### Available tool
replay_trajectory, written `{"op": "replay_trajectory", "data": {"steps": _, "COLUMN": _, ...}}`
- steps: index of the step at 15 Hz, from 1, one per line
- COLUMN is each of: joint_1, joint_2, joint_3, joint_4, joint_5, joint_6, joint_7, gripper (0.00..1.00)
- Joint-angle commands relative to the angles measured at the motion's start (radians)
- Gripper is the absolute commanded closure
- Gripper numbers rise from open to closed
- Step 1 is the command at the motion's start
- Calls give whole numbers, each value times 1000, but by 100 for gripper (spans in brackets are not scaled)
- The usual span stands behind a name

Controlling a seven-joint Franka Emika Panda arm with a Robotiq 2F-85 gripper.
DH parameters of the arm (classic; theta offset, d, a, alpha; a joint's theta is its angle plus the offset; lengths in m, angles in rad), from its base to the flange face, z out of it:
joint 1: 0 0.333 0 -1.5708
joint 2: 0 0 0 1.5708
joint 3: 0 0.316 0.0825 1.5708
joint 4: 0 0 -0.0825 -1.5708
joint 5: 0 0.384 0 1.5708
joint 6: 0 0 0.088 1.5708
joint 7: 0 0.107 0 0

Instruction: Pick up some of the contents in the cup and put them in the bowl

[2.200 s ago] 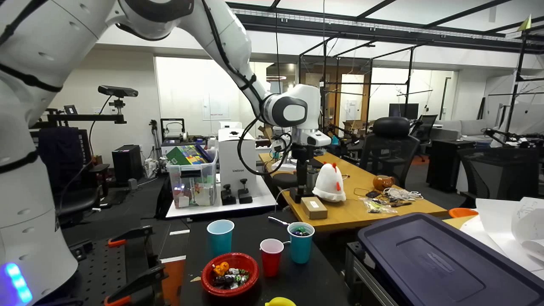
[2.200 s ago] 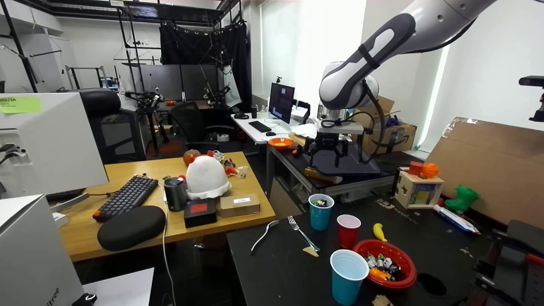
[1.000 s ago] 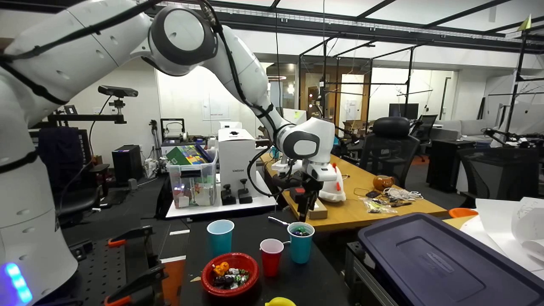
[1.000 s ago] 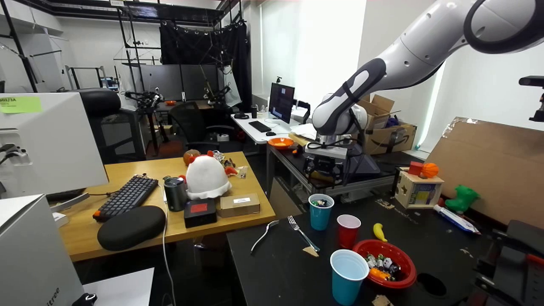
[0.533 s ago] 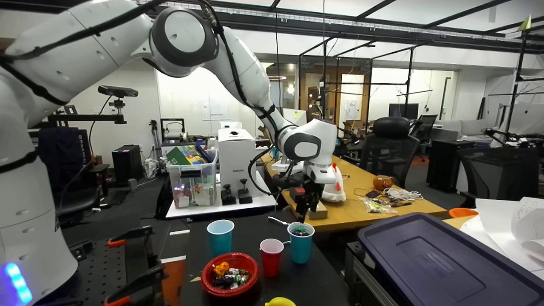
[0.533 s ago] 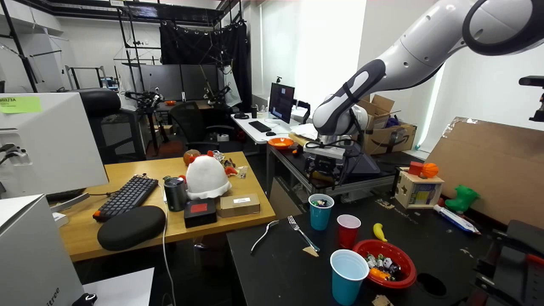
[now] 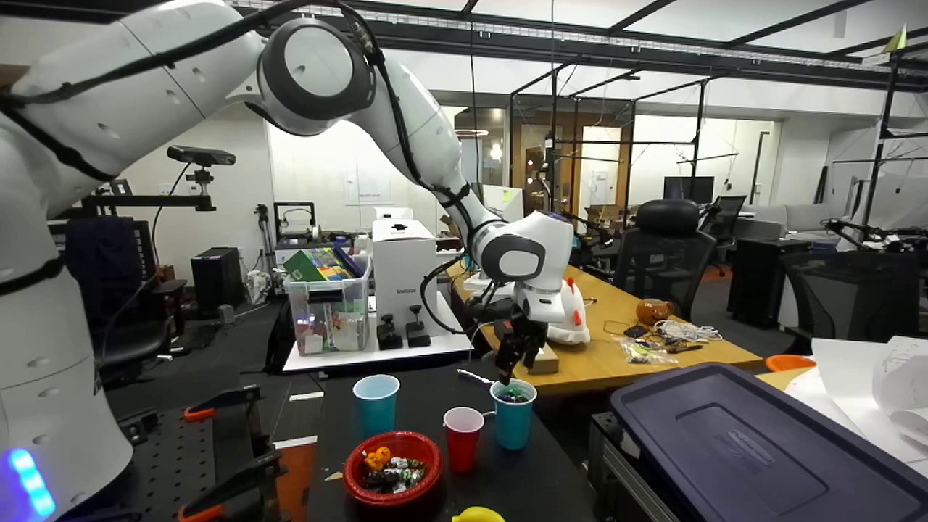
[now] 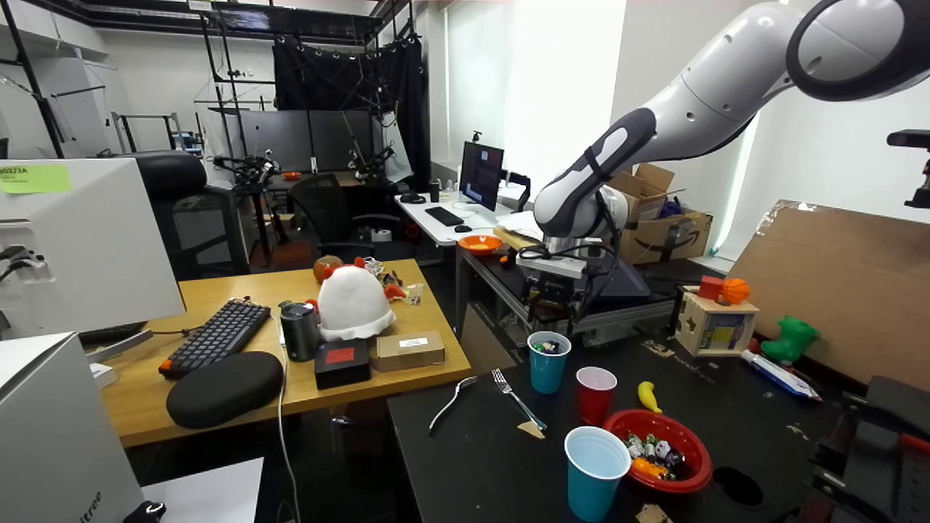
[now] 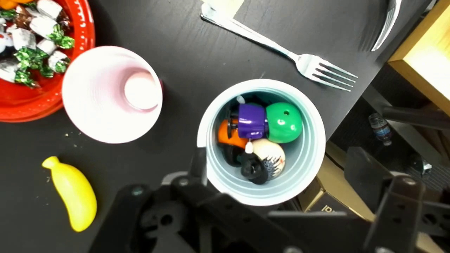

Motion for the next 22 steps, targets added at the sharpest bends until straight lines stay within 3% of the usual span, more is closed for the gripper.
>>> {"op": "replay_trajectory", "data": {"steps": 1, "joint_1": -17, "joint_2": 22, "joint_3": 11, "joint_4": 24, "joint_5": 27, "joint_6": -37, "joint_7": 48, "gripper": 0}}
{"op": "replay_trajectory", "data": {"steps": 4, "joint_1": -27, "joint_2": 37, "joint_3": 13, "joint_4": 30, "joint_5": 35, "joint_6": -34, "joint_7": 59, "gripper": 0}}
{"op": "replay_trajectory", "data": {"steps": 8, "joint_1": -35, "joint_2": 44, "joint_3": 15, "joint_4": 36, "joint_5": 44, "joint_6": -34, "joint_7": 55, "gripper": 11}}
{"op": "replay_trajectory", "data": {"steps": 11, "joint_1": -38, "joint_2": 41, "joint_3": 18, "joint_4": 38, "joint_5": 46, "joint_6": -34, "joint_7": 51, "gripper": 14}}
{"op": "replay_trajectory", "data": {"steps": 17, "joint_1": -41, "joint_2": 44, "joint_3": 29, "joint_4": 51, "joint_5": 48, "joint_6": -33, "joint_7": 46, "gripper": 32}}
{"op": "replay_trajectory", "data": {"steps": 18, "joint_1": -41, "joint_2": 44, "joint_3": 31, "joint_4": 52, "joint_5": 48, "joint_6": -33, "joint_7": 45, "gripper": 32}}
{"op": "replay_trajectory", "data": {"steps": 19, "joint_1": -41, "joint_2": 44, "joint_3": 32, "joint_4": 52, "joint_5": 48, "joint_6": -32, "joint_7": 44, "gripper": 40}}
{"op": "replay_trajectory", "data": {"steps": 22, "joint_1": -44, "joint_2": 45, "joint_3": 35, "joint_4": 51, "joint_5": 49, "joint_6": -31, "joint_7": 42, "gripper": 37}}
